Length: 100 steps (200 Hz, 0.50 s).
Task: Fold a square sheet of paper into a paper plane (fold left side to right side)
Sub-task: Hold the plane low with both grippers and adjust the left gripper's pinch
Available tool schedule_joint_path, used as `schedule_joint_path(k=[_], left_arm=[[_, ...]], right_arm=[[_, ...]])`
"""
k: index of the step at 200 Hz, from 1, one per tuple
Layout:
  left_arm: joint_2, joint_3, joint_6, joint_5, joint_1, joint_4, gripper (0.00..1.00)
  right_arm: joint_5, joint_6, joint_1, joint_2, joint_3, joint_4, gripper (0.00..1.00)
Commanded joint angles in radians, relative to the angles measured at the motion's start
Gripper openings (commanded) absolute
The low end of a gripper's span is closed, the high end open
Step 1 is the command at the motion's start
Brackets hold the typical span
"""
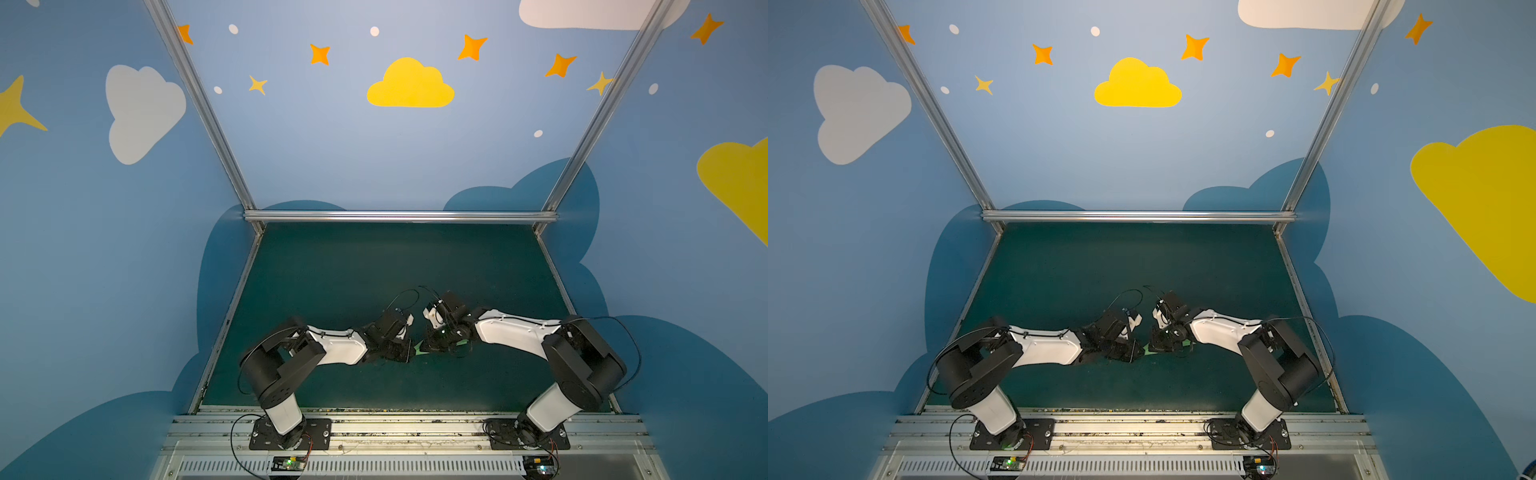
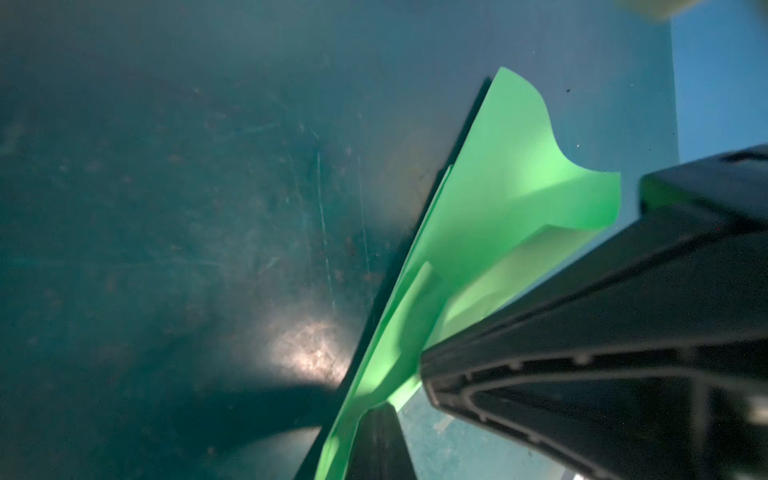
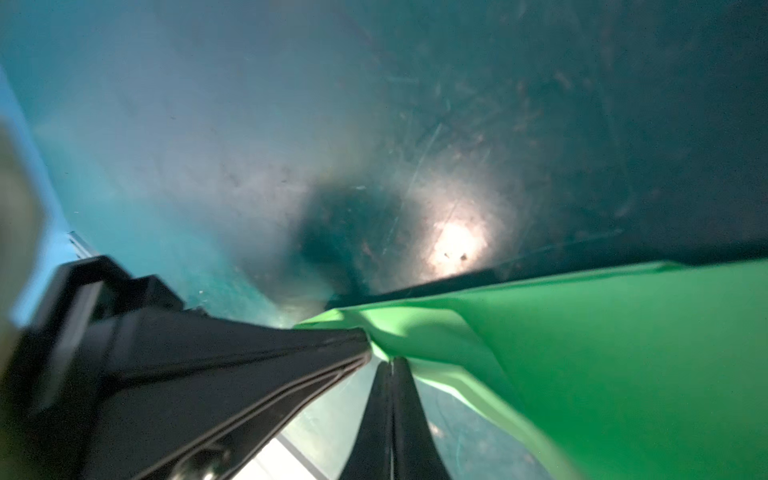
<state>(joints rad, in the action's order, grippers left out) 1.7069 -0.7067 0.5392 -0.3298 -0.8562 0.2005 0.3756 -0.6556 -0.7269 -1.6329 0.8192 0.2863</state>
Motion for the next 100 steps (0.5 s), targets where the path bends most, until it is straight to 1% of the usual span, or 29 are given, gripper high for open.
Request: schedule_joint_path(k=[1,44,100], left_arm=[[0.081,0.036,0.001,0.065,0.004,-0.081,0.04],[0.092,0.035,0.006,0.061,0.010,-0.093,0.03],[0.105,0.040,0.016,0.050,0.017,-0.096,0.04]], right_arm=[[-0.025,-0.009,-0.006,-0.032,0.020,0.001,0.00],[-0.059,0.002,0.002,-0.042,-0.009,0.005,0.00],[-0.078,0.023,0.049,0.016,-0.071,0.008,0.00]])
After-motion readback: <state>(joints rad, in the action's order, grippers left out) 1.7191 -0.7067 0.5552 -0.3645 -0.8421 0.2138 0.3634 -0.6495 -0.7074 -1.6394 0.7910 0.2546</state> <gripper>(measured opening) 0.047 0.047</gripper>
